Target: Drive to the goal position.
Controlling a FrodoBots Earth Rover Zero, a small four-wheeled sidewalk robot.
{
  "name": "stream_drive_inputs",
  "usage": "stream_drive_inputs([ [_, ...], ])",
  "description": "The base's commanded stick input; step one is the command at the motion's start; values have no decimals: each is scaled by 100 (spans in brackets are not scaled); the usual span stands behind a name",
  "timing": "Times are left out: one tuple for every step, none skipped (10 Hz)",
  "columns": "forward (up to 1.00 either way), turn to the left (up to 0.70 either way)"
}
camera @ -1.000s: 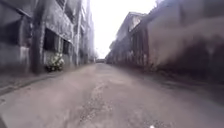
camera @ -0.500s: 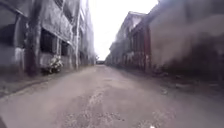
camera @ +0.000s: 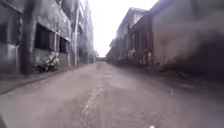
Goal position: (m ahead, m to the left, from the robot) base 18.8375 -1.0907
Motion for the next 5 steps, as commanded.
stream_drive_inputs([
  [50, 0],
  [50, 0],
  [50, 0],
  [50, 0],
  [50, 0],
])
